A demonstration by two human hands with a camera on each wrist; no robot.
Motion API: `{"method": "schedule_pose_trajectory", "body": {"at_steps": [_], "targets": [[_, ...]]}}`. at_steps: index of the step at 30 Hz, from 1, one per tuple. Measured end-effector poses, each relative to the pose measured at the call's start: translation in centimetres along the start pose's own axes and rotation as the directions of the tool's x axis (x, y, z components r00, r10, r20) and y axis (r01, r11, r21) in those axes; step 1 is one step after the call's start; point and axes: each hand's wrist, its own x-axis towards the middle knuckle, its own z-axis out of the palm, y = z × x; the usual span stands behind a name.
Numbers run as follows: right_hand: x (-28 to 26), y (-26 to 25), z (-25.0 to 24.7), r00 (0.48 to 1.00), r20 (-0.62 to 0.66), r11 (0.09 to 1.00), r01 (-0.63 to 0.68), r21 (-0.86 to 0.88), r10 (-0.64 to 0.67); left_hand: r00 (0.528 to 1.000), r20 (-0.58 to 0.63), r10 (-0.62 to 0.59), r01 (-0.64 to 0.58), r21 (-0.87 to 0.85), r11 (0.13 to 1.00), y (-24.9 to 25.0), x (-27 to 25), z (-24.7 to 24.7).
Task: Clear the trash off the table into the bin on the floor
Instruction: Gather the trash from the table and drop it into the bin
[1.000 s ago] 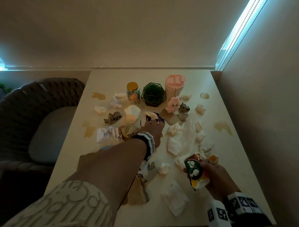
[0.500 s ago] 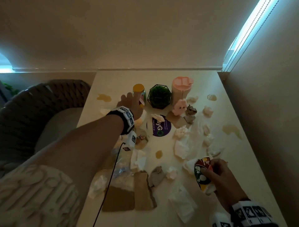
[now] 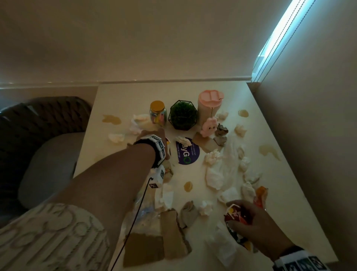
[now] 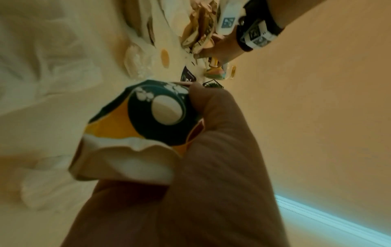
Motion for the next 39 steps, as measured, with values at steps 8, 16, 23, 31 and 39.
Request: {"method": "schedule_pose_trajectory", "body": {"at_steps": [8, 16, 23, 31, 39], "targets": [[-1.4, 1.8, 0.4, 0.990, 0.134, 0.988, -0.014, -0.151, 0.035, 0.998, 0.033, 0.046, -0.048, 0.045, 0.998, -1.2, -1.2, -0.1], [-1.7, 1.8, -0.2, 0.991, 0.133, 0.973, 0.059, -0.225, -0.029, 0.975, -0.218, 0.049, -0.093, -0.198, 0.976, -1.1, -2.6, -2.5], [-2.0, 1.9, -0.4, 0.989, 0.149, 0.972, 0.044, -0.231, -0.010, 0.969, -0.208, -0.134, -0.038, -0.661, 0.750, -0.4, -3.1, -3.6], [-2.7, 1.9, -0.1, 0.983, 0.183, 0.963, 0.027, -0.267, 0.023, 0.993, 0.091, -0.074, 0.116, -0.652, 0.749, -0.3, -2.3, -1.2], [-2.7, 2.1, 0.8, 0.978, 0.210, 0.920, 0.083, -0.382, 0.000, 0.995, 0.079, -0.061, 0.094, -0.547, 0.832, 0.6, -1.8, -0.3]]}}
